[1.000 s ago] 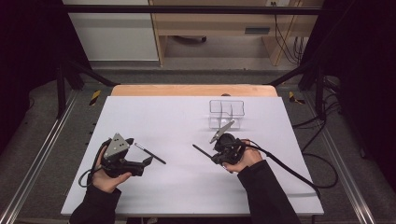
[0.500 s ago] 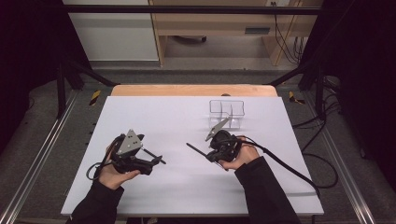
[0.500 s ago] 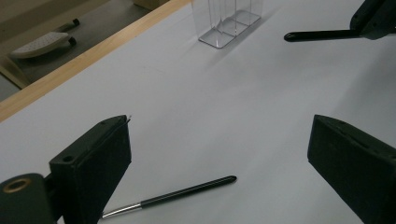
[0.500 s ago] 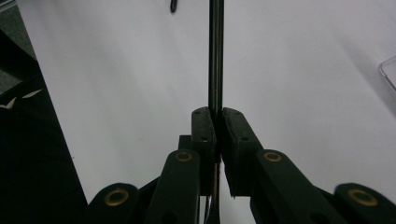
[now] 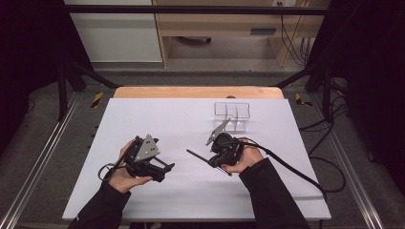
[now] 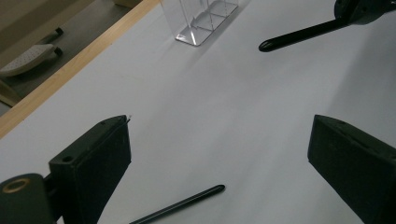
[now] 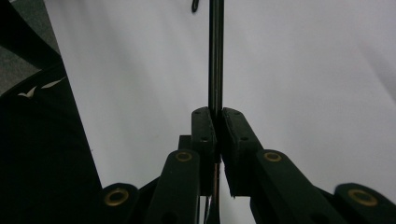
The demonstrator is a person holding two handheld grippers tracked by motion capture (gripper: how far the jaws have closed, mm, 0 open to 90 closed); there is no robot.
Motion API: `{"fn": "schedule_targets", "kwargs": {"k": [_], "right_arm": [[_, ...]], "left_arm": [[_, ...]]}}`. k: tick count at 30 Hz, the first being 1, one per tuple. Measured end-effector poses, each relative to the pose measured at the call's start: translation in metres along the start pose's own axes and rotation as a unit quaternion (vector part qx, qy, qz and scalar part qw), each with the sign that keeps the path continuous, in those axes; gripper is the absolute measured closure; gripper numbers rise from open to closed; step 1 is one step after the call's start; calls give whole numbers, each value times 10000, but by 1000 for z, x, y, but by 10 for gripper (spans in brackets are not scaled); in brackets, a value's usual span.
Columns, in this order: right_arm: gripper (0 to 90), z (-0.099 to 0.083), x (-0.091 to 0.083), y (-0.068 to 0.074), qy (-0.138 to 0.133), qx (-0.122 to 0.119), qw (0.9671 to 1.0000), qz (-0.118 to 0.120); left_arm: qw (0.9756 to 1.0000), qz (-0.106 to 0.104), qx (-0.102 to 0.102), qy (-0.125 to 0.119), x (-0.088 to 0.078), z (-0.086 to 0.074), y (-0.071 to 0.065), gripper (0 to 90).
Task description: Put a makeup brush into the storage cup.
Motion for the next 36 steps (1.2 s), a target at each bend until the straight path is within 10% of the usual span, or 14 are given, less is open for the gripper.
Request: {"fn": "schedule_targets", "kwargs": {"k": [21, 36], "right_arm": [[843, 7, 5, 7, 282, -56, 9993, 222], [843, 10, 12, 9, 420, -60, 9984, 384]], "left_arm": [[9950, -176, 955, 222, 10, 23, -18, 53], [9849, -204, 1681, 368, 19, 27, -37, 78]]}}
Point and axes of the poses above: each handheld gripper's, and its own axes: x roughly forward along the jaws, z roughly out of its top, y roughly to its left, the point moved 2 cm from there along x, roughly forward along the jaws, and after that the axes turned 8 degrees about x, right-handed, at the moved point
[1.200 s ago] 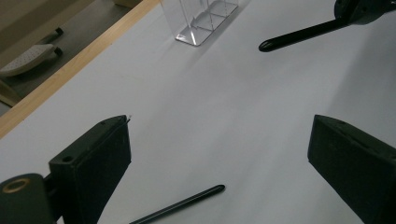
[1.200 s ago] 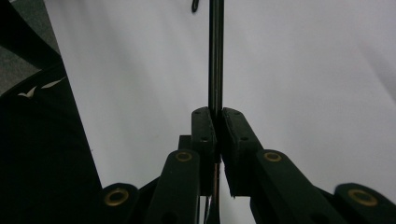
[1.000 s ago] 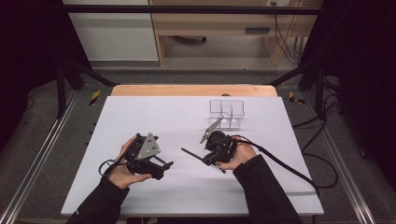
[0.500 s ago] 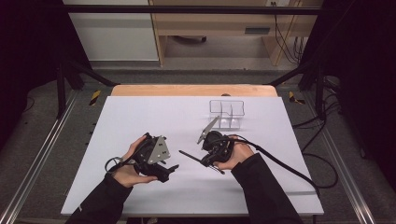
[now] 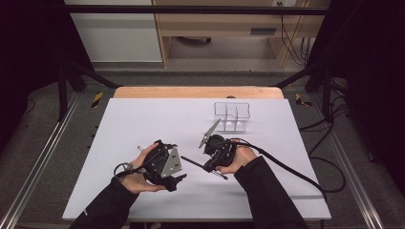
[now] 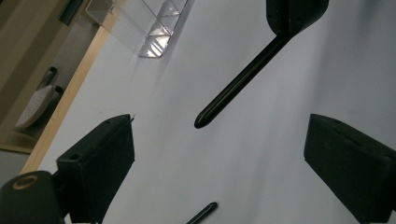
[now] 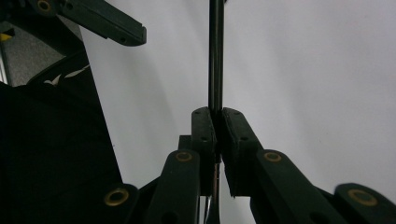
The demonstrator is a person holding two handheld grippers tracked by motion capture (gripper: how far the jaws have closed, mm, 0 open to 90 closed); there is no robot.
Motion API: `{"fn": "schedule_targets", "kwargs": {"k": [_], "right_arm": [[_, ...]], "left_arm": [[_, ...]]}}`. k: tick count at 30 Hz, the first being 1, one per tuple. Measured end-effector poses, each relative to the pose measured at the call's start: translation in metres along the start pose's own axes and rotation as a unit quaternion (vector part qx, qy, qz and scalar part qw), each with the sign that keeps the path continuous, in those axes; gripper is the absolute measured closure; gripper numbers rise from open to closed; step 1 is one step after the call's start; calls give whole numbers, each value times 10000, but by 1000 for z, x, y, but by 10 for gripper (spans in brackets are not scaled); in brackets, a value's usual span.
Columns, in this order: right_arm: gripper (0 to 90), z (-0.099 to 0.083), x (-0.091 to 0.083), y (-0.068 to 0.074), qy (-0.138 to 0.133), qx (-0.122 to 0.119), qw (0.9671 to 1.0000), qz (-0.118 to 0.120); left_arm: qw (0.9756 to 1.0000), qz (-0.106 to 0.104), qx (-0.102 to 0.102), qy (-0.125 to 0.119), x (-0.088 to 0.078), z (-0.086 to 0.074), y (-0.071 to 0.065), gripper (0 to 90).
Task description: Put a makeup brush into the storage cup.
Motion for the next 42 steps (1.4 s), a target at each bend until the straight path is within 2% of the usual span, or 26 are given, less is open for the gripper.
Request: {"fn": "schedule_targets", "kwargs": {"k": [11, 14, 24, 27, 32, 40, 42], "right_arm": [[843, 0, 2, 2, 16, -28, 9999, 144], [843, 1, 4, 3, 36, -40, 9998, 187], [843, 3, 8, 4, 105, -52, 9996, 246], [843, 3, 9, 4, 132, -58, 9995, 270], [843, 3, 11, 5, 181, -67, 9993, 306], [843, 3, 14, 5, 257, -83, 9990, 350], [843, 3, 15, 5, 267, -88, 9990, 361]], "left_arm": [[9984, -31, 568, 29, 3, 8, -10, 153], [9978, -37, 666, 38, 5, 9, -12, 164], [9940, -5, 1081, 139, 8, 14, -18, 217], [9924, 15, 1216, 188, 10, 16, -21, 246], [9878, 112, 1507, 366, 14, 18, -26, 300], [9822, 178, 1801, 496, 18, 19, -31, 402], [9815, 192, 1845, 482, 19, 20, -33, 437]]}}
Point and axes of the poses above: each handheld gripper's, and its own axes: x roughly forward along the jaws, z roughly out of its top, y roughly to its left, the point moved 2 cm from there along x, roughly forward along the jaws, and after that the axes turned 8 degrees about x, right-handed, at the moved point
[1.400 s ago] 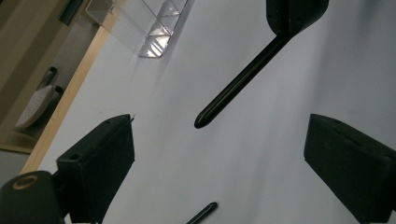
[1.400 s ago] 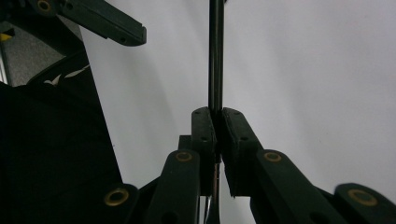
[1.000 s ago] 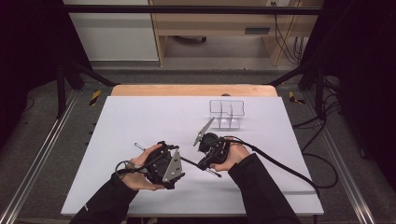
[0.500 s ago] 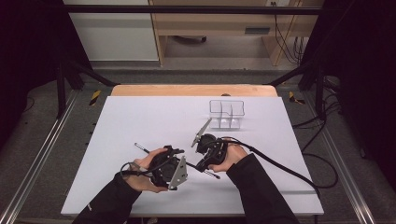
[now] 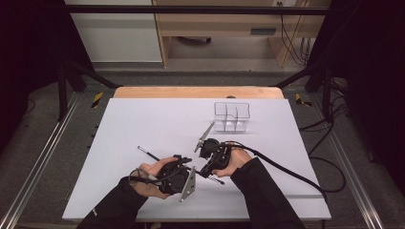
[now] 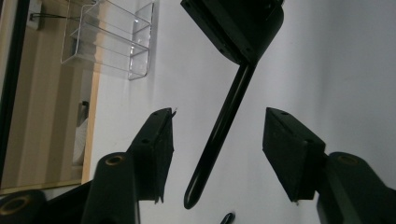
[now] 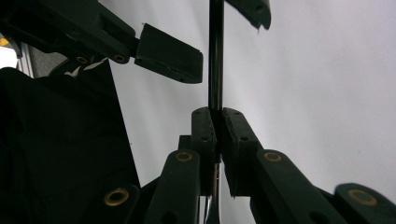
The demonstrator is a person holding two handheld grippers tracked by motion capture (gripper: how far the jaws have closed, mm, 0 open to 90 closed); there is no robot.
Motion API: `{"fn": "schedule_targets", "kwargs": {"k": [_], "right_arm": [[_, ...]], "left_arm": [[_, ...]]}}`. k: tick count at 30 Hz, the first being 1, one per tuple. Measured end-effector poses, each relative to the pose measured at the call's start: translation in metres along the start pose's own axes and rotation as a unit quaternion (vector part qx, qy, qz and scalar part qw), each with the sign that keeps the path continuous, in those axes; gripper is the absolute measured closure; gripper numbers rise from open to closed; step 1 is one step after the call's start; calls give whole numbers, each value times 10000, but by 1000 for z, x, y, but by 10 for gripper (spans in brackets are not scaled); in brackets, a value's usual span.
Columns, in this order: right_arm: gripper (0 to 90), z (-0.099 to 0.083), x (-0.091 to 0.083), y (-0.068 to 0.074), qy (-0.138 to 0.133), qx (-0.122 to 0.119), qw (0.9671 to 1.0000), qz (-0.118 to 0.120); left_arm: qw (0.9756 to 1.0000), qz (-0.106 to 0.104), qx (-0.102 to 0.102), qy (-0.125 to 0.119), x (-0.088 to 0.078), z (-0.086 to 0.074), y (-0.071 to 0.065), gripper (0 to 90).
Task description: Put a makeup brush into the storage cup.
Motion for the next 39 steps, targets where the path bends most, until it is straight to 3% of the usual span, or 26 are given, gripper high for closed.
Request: {"fn": "schedule_targets", "kwargs": {"k": [9, 20, 30, 31, 39], "right_arm": [[843, 0, 3, 1, 57, 6, 10000, 39], [843, 0, 6, 3, 138, -30, 9999, 92], [842, 0, 6, 4, 144, -104, 9998, 71], [842, 0, 6, 4, 135, -122, 9998, 66], [837, 0, 4, 5, 53, -175, 9998, 35]], "left_arm": [[9993, 8, 360, 37, 3, 4, -5, 577], [9980, -138, 611, 96, 4, 6, -7, 766], [9963, -271, 802, 172, 5, 7, -9, 818], [9956, -253, 893, 146, 5, 8, -8, 821], [9961, -304, 805, 170, 4, 6, -9, 829]]}}
Point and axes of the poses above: each handheld gripper's, and its own axes: x roughly forward along the jaws, z roughly out of its top, y roughly to its left, the point moved 2 cm from there along x, roughly forward along the jaws, and after that the axes turned 8 degrees about x, right-handed, at the moved point
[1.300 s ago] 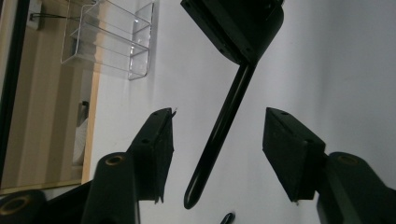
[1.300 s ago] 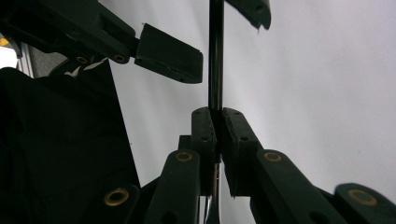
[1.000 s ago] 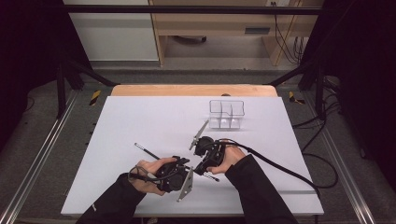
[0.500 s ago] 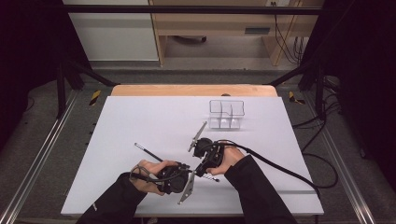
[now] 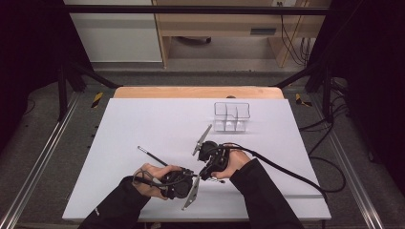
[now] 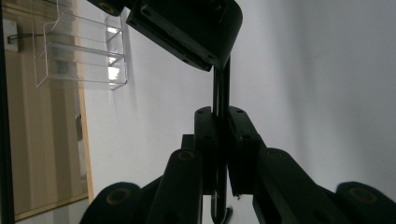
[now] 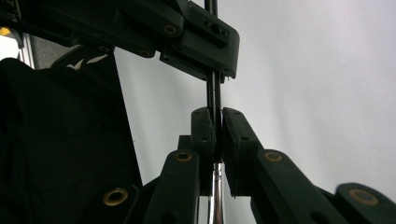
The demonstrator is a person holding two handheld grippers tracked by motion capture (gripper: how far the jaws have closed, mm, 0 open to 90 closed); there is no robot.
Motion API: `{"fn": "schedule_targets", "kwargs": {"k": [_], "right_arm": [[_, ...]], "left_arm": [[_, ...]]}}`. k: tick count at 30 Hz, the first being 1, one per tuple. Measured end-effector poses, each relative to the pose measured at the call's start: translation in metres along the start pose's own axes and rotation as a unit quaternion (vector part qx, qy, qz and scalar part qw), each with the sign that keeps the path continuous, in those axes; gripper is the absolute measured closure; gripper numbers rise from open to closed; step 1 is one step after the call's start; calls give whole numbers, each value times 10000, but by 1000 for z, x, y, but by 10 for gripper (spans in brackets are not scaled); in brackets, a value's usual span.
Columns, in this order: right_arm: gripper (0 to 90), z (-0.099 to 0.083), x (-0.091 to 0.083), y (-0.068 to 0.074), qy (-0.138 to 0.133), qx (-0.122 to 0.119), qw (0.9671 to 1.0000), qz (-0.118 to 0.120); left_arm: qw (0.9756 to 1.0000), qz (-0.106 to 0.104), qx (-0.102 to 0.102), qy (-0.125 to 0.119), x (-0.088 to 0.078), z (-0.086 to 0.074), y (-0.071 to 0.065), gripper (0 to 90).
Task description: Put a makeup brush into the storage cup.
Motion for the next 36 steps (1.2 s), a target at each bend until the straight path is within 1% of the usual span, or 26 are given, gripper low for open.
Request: {"fn": "schedule_targets", "kwargs": {"k": [4, 5, 8, 12, 15, 16, 19, 20, 21, 23, 24, 26, 27, 30, 32, 33, 34, 36], "right_arm": [[827, 0, -1, 0, -78, -40, 9999, -54], [818, 0, -2, 0, -97, -4, 9999, -72], [778, -1, -6, 0, -197, 0, 9997, -159], [749, -3, -16, 1, -433, -66, 9985, -329], [706, -5, -23, 1, -628, -49, 9968, -497], [678, -5, -25, 0, -716, -39, 9958, -565], [633, -8, -32, -1, -1006, -19, 9923, -720], [625, -9, -34, -1, -1086, 6, 9912, -753], [587, -11, -37, -2, -1196, 43, 9894, -819], [556, -13, -40, -3, -1347, 95, 9871, -857], [538, -14, -41, -3, -1403, 96, 9862, -870], [501, -17, -44, -3, -1538, 140, 9834, -953], [483, -19, -45, -4, -1597, 118, 9822, -981], [452, -22, -48, -5, -1829, 156, 9777, -1017], [435, -24, -50, -6, -1959, 223, 9749, -1030], [424, -25, -51, -6, -1983, 233, 9744, -1029], [412, -26, -52, -7, -2047, 253, 9729, -1047], [399, -28, -52, -7, -2111, 275, 9714, -1052]], "left_arm": [[9999, -27, -111, -9, -1, -1, 2, 830], [9999, -39, -131, -4, -2, -1, 2, 830], [9997, -67, -236, -10, -3, -3, 3, 830], [9993, -58, -369, -32, -5, -5, 4, 830], [9989, -49, -473, -51, -7, -8, 5, 830], [9986, -58, -518, -41, -7, -9, 5, 830], [9975, -92, -691, -73, -7, -12, 4, 830], [9973, -124, -726, -47, -6, -13, 4, 830], [9969, -130, -769, -50, -6, -13, 4, 830], [9964, -153, -829, -15, -5, -15, 4, 830], [9959, -151, -886, -15, -4, -15, 4, 830], [9950, -151, -987, -13, -4, -17, 4, 830], [9943, -158, -1053, -19, -3, -17, 4, 830], [9924, -161, -1222, -26, -3, -18, 3, 830], [9908, -154, -1340, -48, -3, -20, 3, 830], [9896, -158, -1427, -71, -3, -21, 3, 829], [9887, -152, -1490, -103, -3, -22, 4, 829], [9862, -139, -1647, -131, -3, -24, 4, 830]]}}
Point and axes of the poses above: each handheld gripper's, and its own axes: x roughly forward along the jaws, z roughly out of its top, y roughly to its left, the point moved 2 cm from there along x, roughly forward along the jaws, and after that the axes turned 8 degrees about x, right-handed, at the moved point
